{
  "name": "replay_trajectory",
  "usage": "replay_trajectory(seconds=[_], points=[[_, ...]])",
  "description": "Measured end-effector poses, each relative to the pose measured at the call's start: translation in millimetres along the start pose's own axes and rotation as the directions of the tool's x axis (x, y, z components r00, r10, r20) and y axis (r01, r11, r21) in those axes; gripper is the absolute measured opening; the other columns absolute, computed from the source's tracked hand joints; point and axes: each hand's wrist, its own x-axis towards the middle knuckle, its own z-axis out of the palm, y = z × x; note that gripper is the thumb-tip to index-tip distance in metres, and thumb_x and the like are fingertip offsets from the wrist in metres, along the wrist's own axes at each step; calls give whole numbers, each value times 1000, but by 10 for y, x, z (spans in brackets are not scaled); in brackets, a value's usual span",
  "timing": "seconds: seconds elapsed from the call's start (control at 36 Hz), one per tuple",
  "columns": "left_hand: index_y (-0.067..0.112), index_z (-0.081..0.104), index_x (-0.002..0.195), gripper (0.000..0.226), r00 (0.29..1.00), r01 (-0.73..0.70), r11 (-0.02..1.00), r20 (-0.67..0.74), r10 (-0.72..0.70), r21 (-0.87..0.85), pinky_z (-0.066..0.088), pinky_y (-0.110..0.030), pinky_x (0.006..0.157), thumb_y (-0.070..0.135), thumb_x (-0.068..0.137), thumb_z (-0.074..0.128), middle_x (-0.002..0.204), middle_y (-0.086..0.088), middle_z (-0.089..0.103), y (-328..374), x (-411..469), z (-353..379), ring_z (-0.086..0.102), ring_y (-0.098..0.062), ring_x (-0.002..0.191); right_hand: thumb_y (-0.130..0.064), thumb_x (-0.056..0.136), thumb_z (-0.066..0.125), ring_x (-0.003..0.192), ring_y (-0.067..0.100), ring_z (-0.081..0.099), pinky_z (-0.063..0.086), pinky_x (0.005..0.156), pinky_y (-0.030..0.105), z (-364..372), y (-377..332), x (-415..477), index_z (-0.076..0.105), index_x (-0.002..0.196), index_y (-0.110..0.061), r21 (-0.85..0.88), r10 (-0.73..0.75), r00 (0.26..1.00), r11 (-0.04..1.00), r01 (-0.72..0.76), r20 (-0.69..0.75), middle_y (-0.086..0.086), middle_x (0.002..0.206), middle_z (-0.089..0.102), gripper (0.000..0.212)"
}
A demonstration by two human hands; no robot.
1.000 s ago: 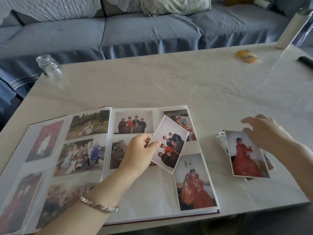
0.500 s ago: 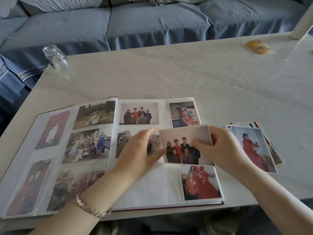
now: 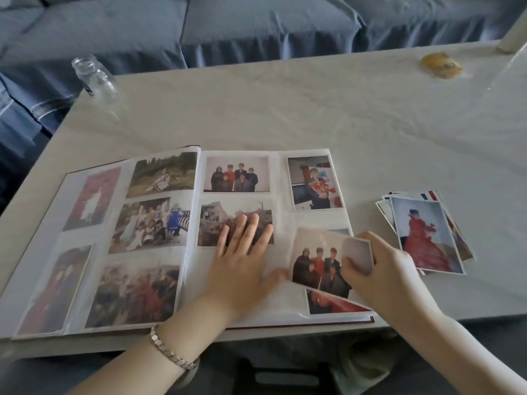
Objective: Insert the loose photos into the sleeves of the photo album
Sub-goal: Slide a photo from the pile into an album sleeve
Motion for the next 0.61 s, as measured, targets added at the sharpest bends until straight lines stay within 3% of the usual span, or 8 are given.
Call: replay_trajectory(seconds=[0.08,0.22,0.33,0.42,0.53,0.61], points=[[34,-30,133,77,1000,-1,1000,-7,0,-16,-29,-34,106,72,67,-20,143,7,-38,-12,-7,23,-39,-13,133,-19,81,67,66,7,60,50,54,17,42,77,-13,58,92,-21,-32,74,994,997,-71,76,-9,76,62,15],[34,-28,134,67,1000,0,1000,-17,0,-19,-33,-32,103,66,78,-11,142,7,-36,-8,-12,16,-34,-14,136,-21,80,68,66,4,60,43,46,10,58,136,0,59,91,-24,-10,135,981,991,-135,138,-11,79,62,14],[34,-28,134,68,1000,-8,1000,-25,8,-18,-33,-31,103,65,74,-17,143,7,-35,-9,-9,14,-35,-13,135,-21,81,69,73,8,63,46,49,12,95,133,36,60,99,-22,64,189,959,976,-206,209,-6,87,65,20],[35,-25,137,72,1000,-2,999,-18,1,-41,-34,-29,103,64,72,-20,145,9,-33,-12,-3,8,-35,-11,135,-19,81,71,76,12,65,54,55,20,119,126,72,60,91,-23,94,220,926,961,-259,306,-3,86,67,15],[35,-12,147,56,999,32,995,13,-31,-97,-25,-28,108,54,97,7,153,8,-26,-13,2,-97,-32,-6,134,-17,80,72,78,13,67,59,67,31,95,137,118,62,89,-22,88,259,886,945,-314,384,0,88,69,15],[36,-3,149,52,1000,-1,998,27,3,-63,-21,-29,110,44,100,15,156,6,-20,-52,2,-150,-28,-8,136,-15,79,72,80,16,68,59,70,33,49,137,157,64,94,-18,86,274,859,936,-342,433,3,91,70,17]])
